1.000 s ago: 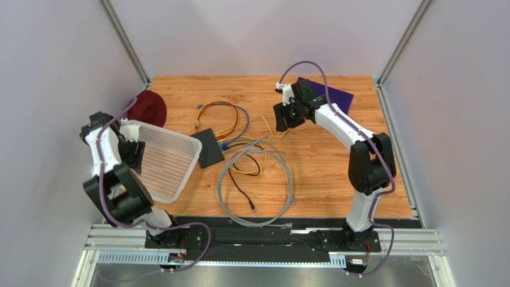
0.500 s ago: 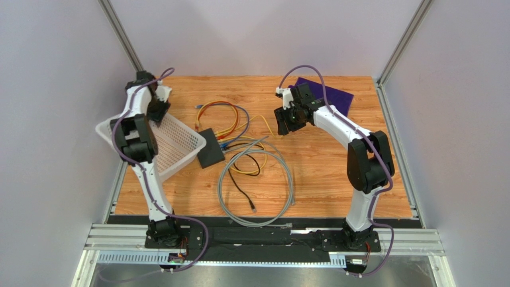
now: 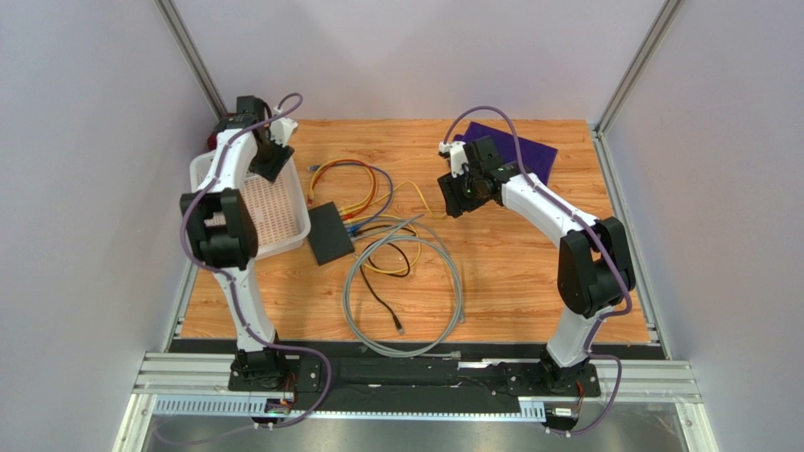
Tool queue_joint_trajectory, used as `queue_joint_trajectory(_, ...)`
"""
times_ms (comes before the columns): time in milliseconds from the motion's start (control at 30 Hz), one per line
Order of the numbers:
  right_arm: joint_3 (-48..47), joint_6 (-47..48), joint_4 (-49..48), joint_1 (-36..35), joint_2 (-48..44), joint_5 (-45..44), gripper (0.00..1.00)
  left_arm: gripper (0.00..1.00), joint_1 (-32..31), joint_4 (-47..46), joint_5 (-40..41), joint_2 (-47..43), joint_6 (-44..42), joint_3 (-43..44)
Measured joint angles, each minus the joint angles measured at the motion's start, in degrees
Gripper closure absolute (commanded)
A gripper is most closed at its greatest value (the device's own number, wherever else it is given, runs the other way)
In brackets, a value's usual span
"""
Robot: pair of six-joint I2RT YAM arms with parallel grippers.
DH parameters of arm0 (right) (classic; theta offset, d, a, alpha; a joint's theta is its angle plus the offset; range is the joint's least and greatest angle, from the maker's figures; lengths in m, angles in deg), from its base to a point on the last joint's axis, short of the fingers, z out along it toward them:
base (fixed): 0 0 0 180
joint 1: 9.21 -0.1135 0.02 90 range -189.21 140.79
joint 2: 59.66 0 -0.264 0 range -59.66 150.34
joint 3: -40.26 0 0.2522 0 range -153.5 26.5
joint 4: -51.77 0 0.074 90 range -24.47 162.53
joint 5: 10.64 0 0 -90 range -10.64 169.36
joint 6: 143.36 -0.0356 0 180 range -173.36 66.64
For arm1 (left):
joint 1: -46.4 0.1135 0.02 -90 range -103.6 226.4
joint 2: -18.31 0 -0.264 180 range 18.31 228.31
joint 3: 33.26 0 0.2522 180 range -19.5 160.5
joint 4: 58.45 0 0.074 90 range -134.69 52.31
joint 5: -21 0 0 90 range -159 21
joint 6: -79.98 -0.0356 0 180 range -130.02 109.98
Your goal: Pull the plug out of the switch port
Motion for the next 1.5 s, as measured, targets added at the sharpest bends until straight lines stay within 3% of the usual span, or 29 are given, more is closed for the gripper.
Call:
queue_joint_trajectory(133,0.00,0.00,-0.09,-0.04,0.04,-0.20,0.44,0.37,0.48,0.92,-6.49,-12.57,4.50,-6.25)
queue_joint_trajectory(233,-0.42,-0.09,0.07,-0.04,0.87,-0.11,0.44,0.44,0.24,0.39,-13.38,-18.95,8.76,-6.36)
queue_joint_trajectory(300,-1.42,-0.11,0.04,-0.04,2.29,-0.02,0.44,0.55,-1.01,0.35,-17.42,-20.63,12.00,-5.53)
queue_joint_trajectory(333,-1.90,-0.15,0.02,-0.07,3.04,0.07,0.44,0.66,-1.92,0.28,-19.30,-20.46,13.60,-4.90)
queue_joint_trajectory(433,-2.60,-0.26,0.02,-0.09,4.13,0.07,0.44,0.83,-5.22,0.74,-23.78,-16.00,17.77,-1.97)
queue_joint_trajectory(533,-2.97,-0.26,-0.04,-0.11,4.20,-0.02,0.44,0.95,-8.24,2.01,-26.82,-8.11,21.33,1.62)
queue_joint_trajectory(667,-3.02,-0.24,-0.09,-0.11,4.17,-0.22,0.44,1.00,-10.45,3.43,-26.91,-0.07,24.39,1.55)
queue_joint_trajectory(867,-0.57,-0.09,-0.92,-0.11,2.97,-0.31,0.44,1.00,-8.87,6.56,-21.20,0.98,24.92,-5.09)
queue_joint_trajectory(1100,-0.22,-0.02,-1.05,-0.11,2.80,-0.79,0.45,0.97,-3.32,7.78,-17.97,-8.26,24.00,-14.84)
queue_joint_trajectory(1233,-0.37,-0.04,-0.90,-0.11,2.82,-0.79,0.45,0.87,-3.15,7.58,-18.01,-14.03,23.47,-16.76)
queue_joint_trajectory(1367,-1.29,-0.04,-0.87,-0.11,2.91,-0.79,0.45,0.76,-6.84,6.14,-18.34,-18.23,24.11,-22.36)
queue_joint_trajectory(1500,-1.62,0.09,-0.90,-0.11,2.91,-0.83,0.45,0.51,-10.64,5.44,-16.48,-17.73,26.05,-28.83)
